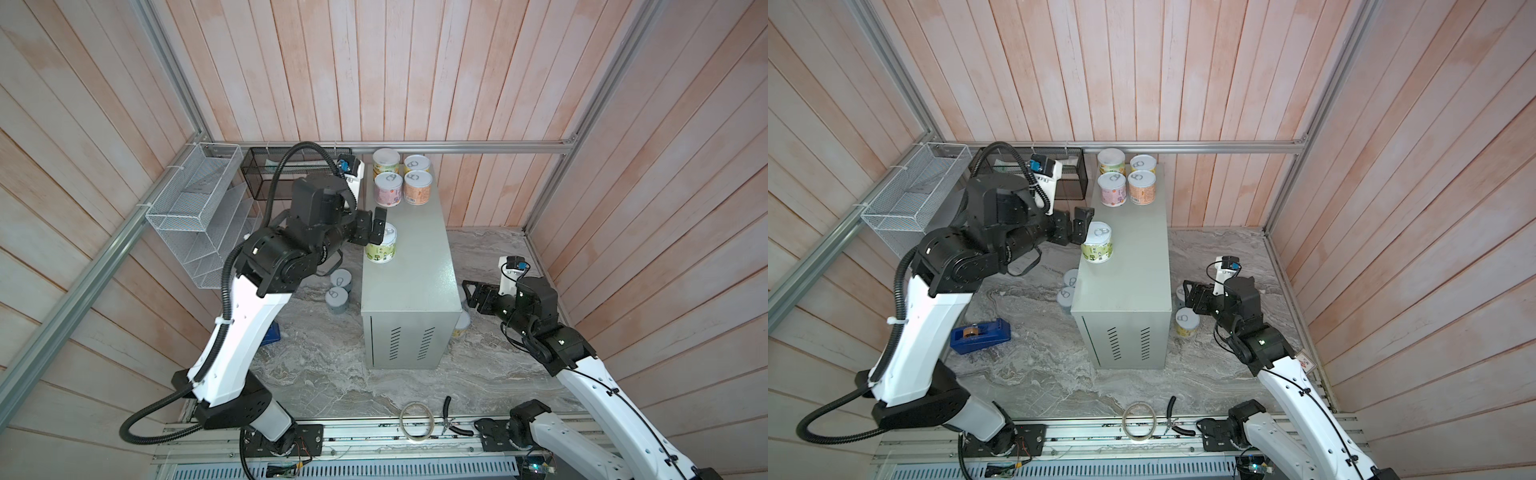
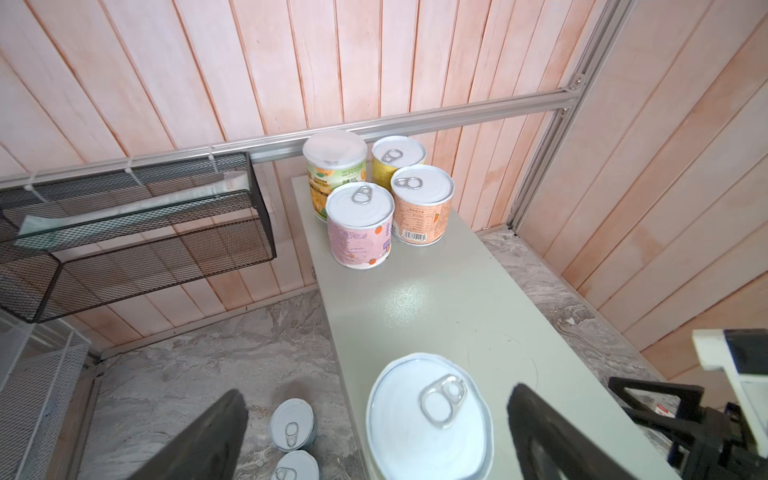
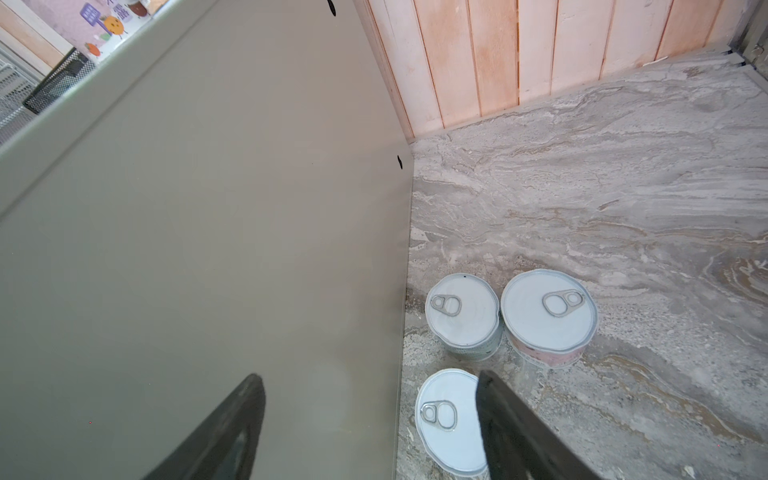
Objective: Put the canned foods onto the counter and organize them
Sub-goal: 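Set the green-labelled can on the cabinet top and open the left gripper, then push the green-labelled can toward the pink-labelled can with the left gripper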
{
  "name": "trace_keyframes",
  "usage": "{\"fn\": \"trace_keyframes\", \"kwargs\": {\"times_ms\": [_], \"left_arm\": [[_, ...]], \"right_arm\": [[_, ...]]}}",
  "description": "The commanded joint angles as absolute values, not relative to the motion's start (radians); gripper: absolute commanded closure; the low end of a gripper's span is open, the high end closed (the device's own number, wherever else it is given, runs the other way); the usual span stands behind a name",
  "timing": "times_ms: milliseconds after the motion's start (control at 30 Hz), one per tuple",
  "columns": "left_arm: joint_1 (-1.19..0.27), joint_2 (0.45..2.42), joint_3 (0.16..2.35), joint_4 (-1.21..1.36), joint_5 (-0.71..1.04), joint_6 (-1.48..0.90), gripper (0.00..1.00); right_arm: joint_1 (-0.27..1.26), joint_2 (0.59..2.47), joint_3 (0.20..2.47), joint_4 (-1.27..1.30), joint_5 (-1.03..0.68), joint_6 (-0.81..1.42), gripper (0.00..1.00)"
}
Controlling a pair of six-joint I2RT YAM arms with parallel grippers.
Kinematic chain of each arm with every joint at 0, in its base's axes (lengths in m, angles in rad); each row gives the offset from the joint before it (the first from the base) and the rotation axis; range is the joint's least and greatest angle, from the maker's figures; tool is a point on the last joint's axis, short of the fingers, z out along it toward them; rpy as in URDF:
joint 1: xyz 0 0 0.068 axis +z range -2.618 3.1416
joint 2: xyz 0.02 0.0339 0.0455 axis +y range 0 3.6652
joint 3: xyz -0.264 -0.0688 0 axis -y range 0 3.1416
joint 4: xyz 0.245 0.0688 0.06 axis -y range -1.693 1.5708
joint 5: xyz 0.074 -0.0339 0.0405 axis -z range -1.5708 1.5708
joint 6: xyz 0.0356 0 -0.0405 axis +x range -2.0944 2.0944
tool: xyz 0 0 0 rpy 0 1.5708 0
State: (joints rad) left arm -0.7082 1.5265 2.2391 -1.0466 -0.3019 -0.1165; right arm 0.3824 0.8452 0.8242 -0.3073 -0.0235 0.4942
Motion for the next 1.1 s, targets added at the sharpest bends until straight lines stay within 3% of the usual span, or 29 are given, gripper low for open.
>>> {"fn": "trace_keyframes", "kwargs": {"times_ms": [0,267,467,667,1067], "left_arm": [[-0.712,1.434,2.098,-0.908,-0.333,-0.150,0.00],[-0.715,1.219,1.736,-0.813,-0.224,-0.203,0.00],[-0.716,1.133,1.530,-0.703,-0.183,-0.249,0.08],[-0.716,1.160,1.480,-0.639,-0.172,-0.253,0.19],[-0.716,1.271,1.509,-0.559,-0.172,-0.210,0.27]], "right_arm": [[0.378,0.843,0.854,-0.313,-0.009,0.494,0.21],[0.379,0.856,0.867,-0.312,-0.019,0.514,0.22],[0.378,0.857,0.876,-0.324,-0.004,0.515,0.23],[0.377,0.869,0.868,-0.313,-0.016,0.522,0.23],[0.378,0.874,0.868,-0.321,0.000,0.495,0.23]]}}
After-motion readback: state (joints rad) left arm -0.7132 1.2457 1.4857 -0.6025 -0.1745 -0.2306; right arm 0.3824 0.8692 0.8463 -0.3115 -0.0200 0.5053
